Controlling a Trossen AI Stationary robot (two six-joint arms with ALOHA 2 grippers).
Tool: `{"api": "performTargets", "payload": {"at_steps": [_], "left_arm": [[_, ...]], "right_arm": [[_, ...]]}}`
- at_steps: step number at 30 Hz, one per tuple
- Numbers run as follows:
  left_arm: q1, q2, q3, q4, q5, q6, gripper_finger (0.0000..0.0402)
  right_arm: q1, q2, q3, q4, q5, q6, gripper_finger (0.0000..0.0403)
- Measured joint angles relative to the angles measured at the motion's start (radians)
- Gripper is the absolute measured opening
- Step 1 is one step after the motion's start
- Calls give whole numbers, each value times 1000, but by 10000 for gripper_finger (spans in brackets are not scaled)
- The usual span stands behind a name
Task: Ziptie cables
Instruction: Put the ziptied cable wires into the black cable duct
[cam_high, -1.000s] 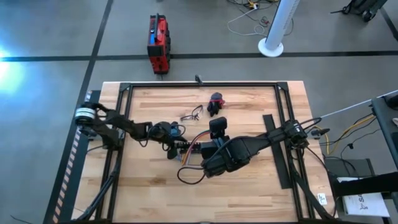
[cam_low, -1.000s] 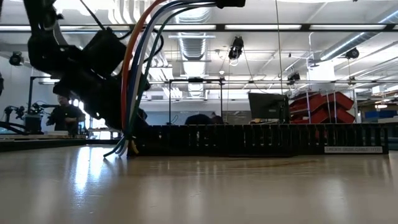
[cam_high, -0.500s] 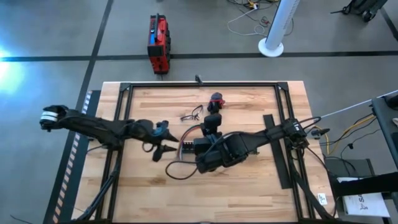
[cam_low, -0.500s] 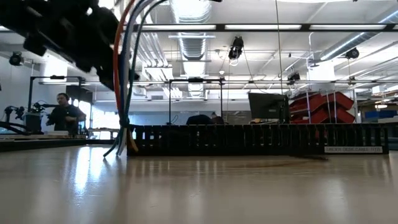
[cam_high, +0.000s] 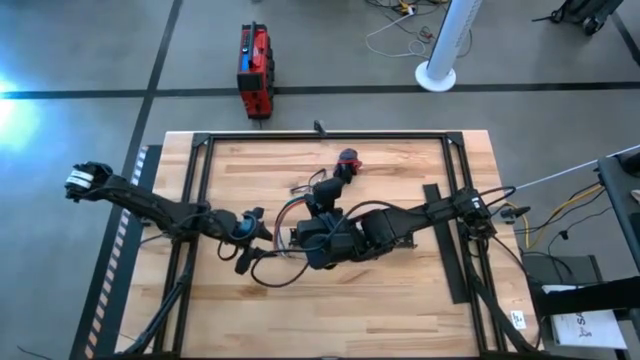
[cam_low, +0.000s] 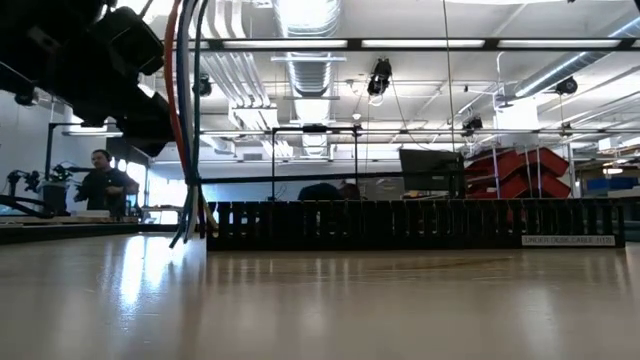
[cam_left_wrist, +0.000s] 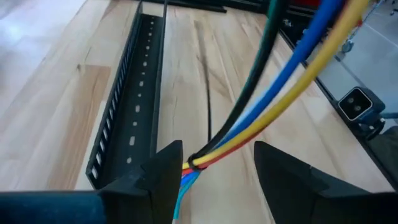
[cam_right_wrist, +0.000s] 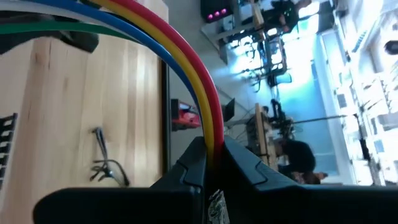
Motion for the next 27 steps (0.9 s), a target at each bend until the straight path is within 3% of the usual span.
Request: {"api": "performTargets", "payload": {"at_steps": [11, 19, 27], "left_arm": [[-1, 68, -16, 86, 0, -3, 189], [0, 73, -17, 93, -121, 37, 189], [0, 105, -21, 135, -178, 67, 207]], "right_arm": [[-30, -4, 70, 51, 14, -161, 13], [-77, -34, 73, 118, -152, -206, 13], [-117, -37, 73, 127, -177, -231, 13]]}}
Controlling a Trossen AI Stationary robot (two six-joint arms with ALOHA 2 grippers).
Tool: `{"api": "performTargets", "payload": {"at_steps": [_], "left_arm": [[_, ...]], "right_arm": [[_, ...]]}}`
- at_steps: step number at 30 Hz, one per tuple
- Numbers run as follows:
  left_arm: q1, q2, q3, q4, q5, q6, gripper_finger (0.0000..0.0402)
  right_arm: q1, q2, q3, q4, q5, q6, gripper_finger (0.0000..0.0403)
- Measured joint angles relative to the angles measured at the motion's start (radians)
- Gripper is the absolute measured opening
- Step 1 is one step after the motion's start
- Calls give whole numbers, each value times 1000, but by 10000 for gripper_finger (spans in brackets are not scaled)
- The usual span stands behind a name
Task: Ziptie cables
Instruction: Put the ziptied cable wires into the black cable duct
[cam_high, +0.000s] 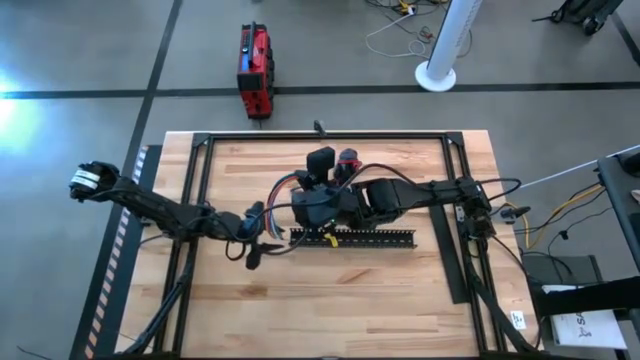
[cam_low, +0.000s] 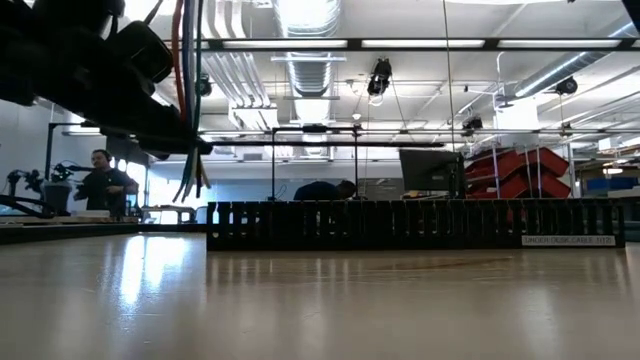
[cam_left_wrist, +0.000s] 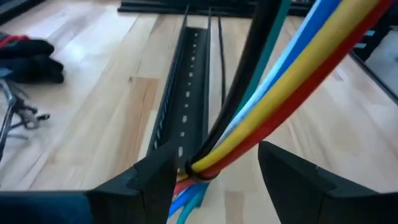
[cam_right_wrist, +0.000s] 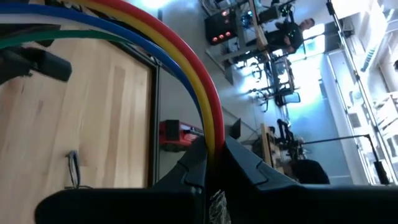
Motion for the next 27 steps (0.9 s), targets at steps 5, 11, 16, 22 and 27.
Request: {"api": "performTargets", "payload": {"at_steps": [5, 11, 16, 22, 27], "left_arm": [[1, 88, 0, 103, -89, 27, 205], [2, 185, 0, 187, -180, 40, 158], [2, 188, 0, 224, -179, 41, 78], [2, 131, 0, 188, -147, 36, 13], [1, 5, 48, -153, -127, -40, 17]], "right_arm": [[-2, 0, 0, 29, -18, -26, 13], [-2, 0, 0, 36, -44, -33, 13], [-2, -1, 0, 33, -44, -33, 13], [-2, -2, 0, 4, -43, -7, 13], [-2, -5, 0, -97, -42, 71, 13]]}}
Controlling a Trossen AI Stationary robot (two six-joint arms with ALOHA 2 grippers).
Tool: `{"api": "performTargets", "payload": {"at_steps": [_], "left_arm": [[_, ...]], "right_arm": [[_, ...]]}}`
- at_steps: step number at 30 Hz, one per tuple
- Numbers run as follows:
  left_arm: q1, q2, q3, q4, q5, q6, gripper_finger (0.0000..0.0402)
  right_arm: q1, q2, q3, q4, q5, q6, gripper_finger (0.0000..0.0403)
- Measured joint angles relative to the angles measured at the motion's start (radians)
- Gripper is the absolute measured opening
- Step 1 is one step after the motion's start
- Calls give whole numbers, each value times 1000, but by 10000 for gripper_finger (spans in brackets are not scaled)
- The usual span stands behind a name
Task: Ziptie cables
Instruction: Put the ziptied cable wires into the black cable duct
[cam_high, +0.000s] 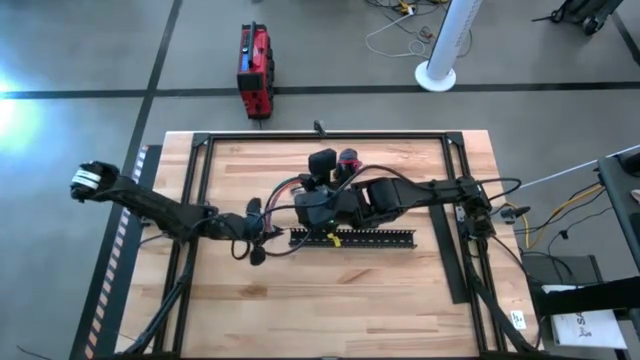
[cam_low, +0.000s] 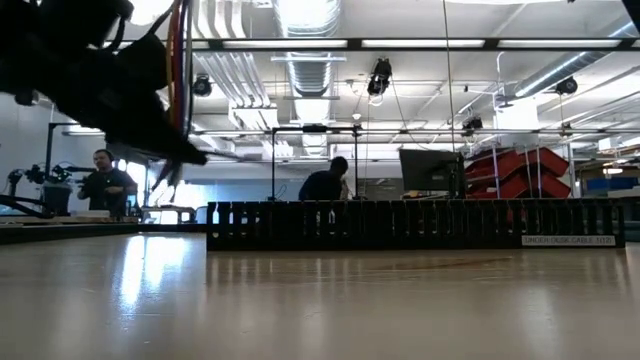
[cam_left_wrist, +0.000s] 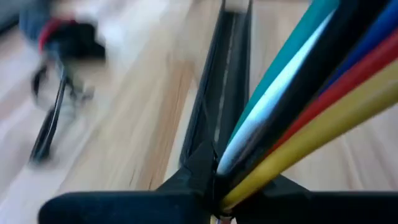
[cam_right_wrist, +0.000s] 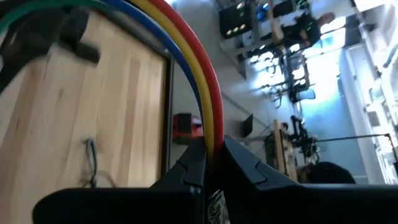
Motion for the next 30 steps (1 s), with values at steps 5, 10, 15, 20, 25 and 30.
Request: {"api": "performTargets", "payload": {"at_steps": [5, 10, 15, 20, 25, 30], "left_arm": [[-1, -106, 210, -610, 4, -101, 7], [-4, -99, 440, -959, 46, -147, 10], [-8, -3, 636, -1245, 144, -227, 10], [-8, 144, 794, -1445, 183, -273, 10], [-9, 302, 901, -1585, 270, -244, 10], [-5, 416, 991, -1674, 222, -198, 10]], "right_arm": [[0, -6, 0, -134, 3, 131, 13], [0, -4, 0, -290, -4, 317, 13], [3, 1, -30, -441, -65, 531, 14], [17, 2, -107, -524, -110, 676, 14], [46, 2, -220, -632, -114, 823, 14], [81, -50, -364, -632, -191, 913, 14]]}}
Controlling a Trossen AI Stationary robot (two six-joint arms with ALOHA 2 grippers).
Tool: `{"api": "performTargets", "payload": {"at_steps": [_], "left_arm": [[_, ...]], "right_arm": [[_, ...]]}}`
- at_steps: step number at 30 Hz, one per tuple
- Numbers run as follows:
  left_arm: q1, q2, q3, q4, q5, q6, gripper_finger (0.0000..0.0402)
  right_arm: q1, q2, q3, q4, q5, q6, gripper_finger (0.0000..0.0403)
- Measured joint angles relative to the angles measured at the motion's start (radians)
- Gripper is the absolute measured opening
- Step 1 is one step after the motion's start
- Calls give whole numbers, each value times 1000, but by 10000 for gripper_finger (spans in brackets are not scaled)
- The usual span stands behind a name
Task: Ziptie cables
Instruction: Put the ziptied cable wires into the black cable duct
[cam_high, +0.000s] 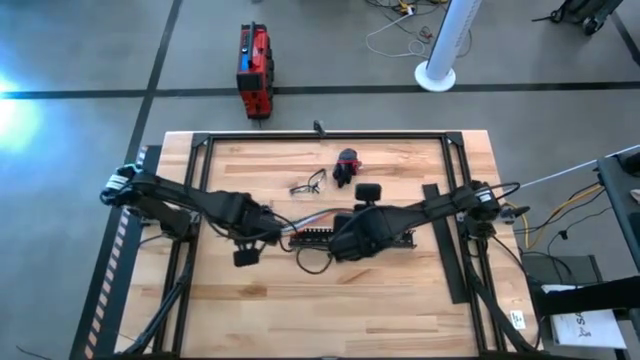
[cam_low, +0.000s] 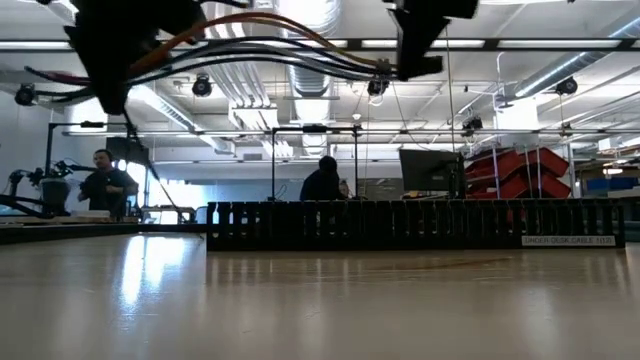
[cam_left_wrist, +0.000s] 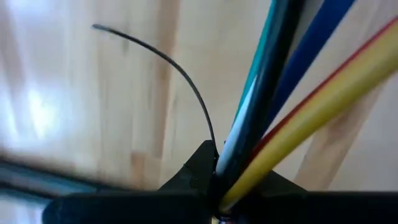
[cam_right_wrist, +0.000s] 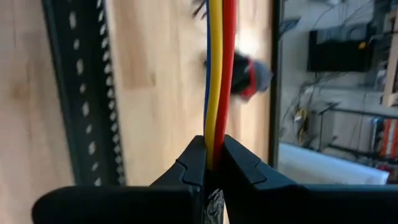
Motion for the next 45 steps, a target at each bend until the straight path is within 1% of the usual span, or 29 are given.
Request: {"api": "performTargets", "payload": {"at_steps": [3, 6, 9, 12, 15, 19, 26, 30, 39, 45], "left_arm": [[0, 62, 33, 85, 61, 112, 10], [1, 121, 71, 150, 78, 200, 10], [17, 196, 116, 160, 42, 252, 10], [43, 269, 154, 169, 22, 281, 10], [67, 340, 179, 176, 41, 310, 10], [88, 426, 226, 163, 77, 382, 10], [140, 550, 346, 126, 92, 474, 10], [176, 596, 387, 122, 93, 508, 10], [213, 633, 387, 211, 89, 566, 14], [215, 636, 382, 284, 88, 592, 20]], "right_arm": [[16, -42, -102, 0, -44, 73, 14], [32, -98, -211, 2, -86, 147, 14], [46, -164, -319, 8, -120, 203, 14], [55, -222, -423, 28, -127, 269, 14], [53, -268, -512, 74, -147, 306, 14], [53, -303, -615, 172, -181, 291, 14], [52, -302, -697, 179, -191, 287, 14], [52, -302, -726, 177, -198, 306, 14], [52, -301, -817, 204, -212, 328, 14], [52, -300, -862, 242, -270, 331, 14]]}}
